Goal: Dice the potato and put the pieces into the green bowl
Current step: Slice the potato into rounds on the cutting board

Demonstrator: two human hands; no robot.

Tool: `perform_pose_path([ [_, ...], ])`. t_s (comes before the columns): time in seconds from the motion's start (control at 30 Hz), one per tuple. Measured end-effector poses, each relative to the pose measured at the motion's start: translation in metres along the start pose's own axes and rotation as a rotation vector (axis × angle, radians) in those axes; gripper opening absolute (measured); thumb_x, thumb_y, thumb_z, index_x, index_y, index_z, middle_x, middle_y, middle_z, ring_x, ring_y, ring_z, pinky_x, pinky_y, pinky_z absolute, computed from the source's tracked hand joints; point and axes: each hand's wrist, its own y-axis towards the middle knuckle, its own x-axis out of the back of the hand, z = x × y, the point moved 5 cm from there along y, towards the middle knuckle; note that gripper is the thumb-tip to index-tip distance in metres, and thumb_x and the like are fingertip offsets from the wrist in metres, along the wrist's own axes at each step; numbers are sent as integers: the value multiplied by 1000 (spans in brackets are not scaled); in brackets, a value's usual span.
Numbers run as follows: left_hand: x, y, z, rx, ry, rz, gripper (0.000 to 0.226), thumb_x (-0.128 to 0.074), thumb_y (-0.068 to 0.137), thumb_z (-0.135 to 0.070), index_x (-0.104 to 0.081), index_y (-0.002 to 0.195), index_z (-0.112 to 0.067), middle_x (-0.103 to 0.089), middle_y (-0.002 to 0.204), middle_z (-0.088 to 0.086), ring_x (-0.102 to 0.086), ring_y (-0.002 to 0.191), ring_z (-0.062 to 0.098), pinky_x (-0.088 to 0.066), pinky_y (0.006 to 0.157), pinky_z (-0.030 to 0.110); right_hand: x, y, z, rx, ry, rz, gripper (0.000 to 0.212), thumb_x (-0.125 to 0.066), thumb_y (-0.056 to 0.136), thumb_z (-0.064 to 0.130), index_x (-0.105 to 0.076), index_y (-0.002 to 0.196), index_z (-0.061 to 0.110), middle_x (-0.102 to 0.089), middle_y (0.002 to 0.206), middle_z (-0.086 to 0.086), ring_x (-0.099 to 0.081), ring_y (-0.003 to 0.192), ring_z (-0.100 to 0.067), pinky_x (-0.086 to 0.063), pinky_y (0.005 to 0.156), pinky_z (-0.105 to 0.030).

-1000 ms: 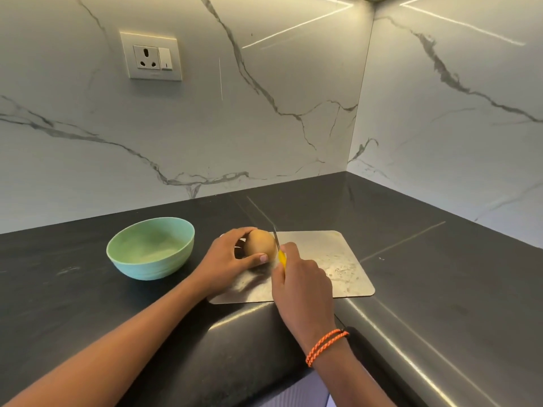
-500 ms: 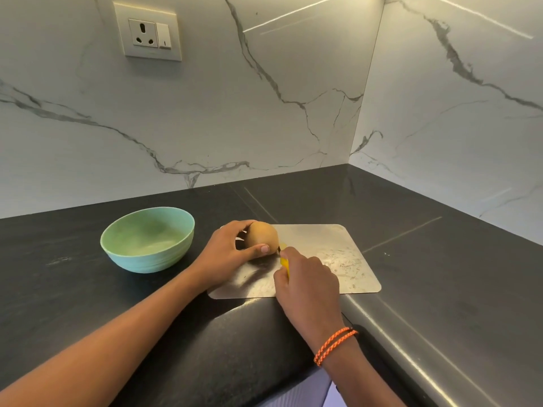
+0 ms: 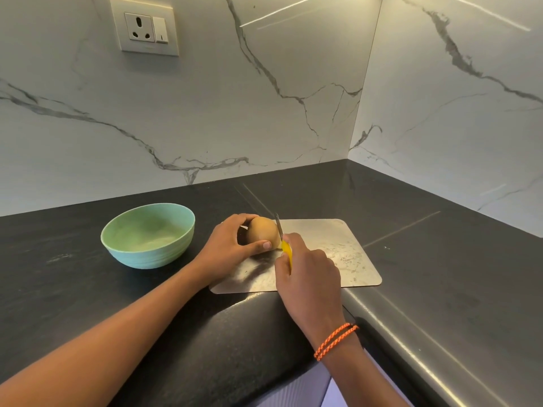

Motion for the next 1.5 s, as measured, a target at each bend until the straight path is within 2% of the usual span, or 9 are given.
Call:
perform_pose_path([
  [0.1, -1, 1, 1, 8, 14, 6, 65, -86, 84, -46, -57, 140, -30, -59, 131, -13, -60, 114, 8, -48, 88, 18, 1, 1, -1, 18, 52, 34, 42, -48, 105, 35, -48, 146, 27, -64, 89, 4, -49, 72, -11, -23, 54, -13],
  [0.3, 2, 1, 3, 17, 19, 19, 68, -87, 81, -52, -60, 140, -31, -64, 130, -14, -62, 116, 7, -53, 98, 27, -3, 2, -4, 31, 43, 106, 37, -47, 105, 34, -49, 142, 28, -67, 97, 1, -48, 77, -13, -33, 63, -25],
  [0.53, 6, 0, 3, 32, -23, 9, 64, -88, 80, -50, -64, 136, -32, -69, 125, -15, -66, 114, 5, -54, 101, 32, -10, -1, -1, 30, -7, 185, 34, -47, 105, 35, -53, 138, 28, -65, 97, 3, -57, 84, -14, -37, 66, -25],
  [0.7, 6, -4, 3, 34, -102, 34, 60, -89, 81, -43, -64, 135, -35, -69, 126, -14, -68, 113, 8, -56, 101, 38, -9, -2, -3, -34, -25, 148, 32, -47, 104, 35, -56, 134, 27, -67, 101, 0, -60, 87, -16, -49, 71, -31],
  [0.83, 5, -3, 4, 59, -132, 24, 58, -89, 82, -40, -64, 135, -37, -67, 128, -15, -68, 112, 10, -57, 99, 41, -4, 2, -8, -101, 27, 47, 36, -48, 104, 33, -52, 140, 28, -68, 98, 1, -53, 81, -14, -45, 66, -29],
  [1.0, 4, -2, 2, 58, -141, -8, 57, -89, 82, -39, -65, 134, -35, -67, 128, -14, -69, 110, 10, -58, 95, 35, -5, 7, 3, -51, 49, -5, 38, -48, 104, 35, -50, 142, 29, -68, 93, 0, -59, 81, -15, -47, 66, -29],
  [1.17, 3, -3, -2, 56, -108, -35, 54, -88, 83, -36, -65, 132, -31, -65, 127, -13, -66, 101, 0, -49, 76, 11, -7, 6, 4, -30, 48, -7, 39, -48, 105, 36, -49, 143, 30, -70, 96, 1, -60, 84, -15, -45, 67, -27],
  [1.33, 4, -3, -4, 70, -90, -31, 55, -89, 82, -37, -64, 131, -31, -64, 129, -13, -66, 100, 1, -47, 72, 9, -5, 4, 5, -22, 52, -30, 39, -48, 104, 36, -50, 143, 29, -69, 93, 0, -59, 81, -14, -49, 67, -28],
  [1.5, 5, -4, -5, 73, -101, -40, 54, -91, 80, -36, -67, 128, -31, -65, 127, -12, -66, 98, -1, -47, 72, 10, -5, 3, 6, -6, 56, 12, 43, -50, 105, 38, -47, 147, 28, -71, 107, 2, -62, 90, -12, -39, 71, -20],
])
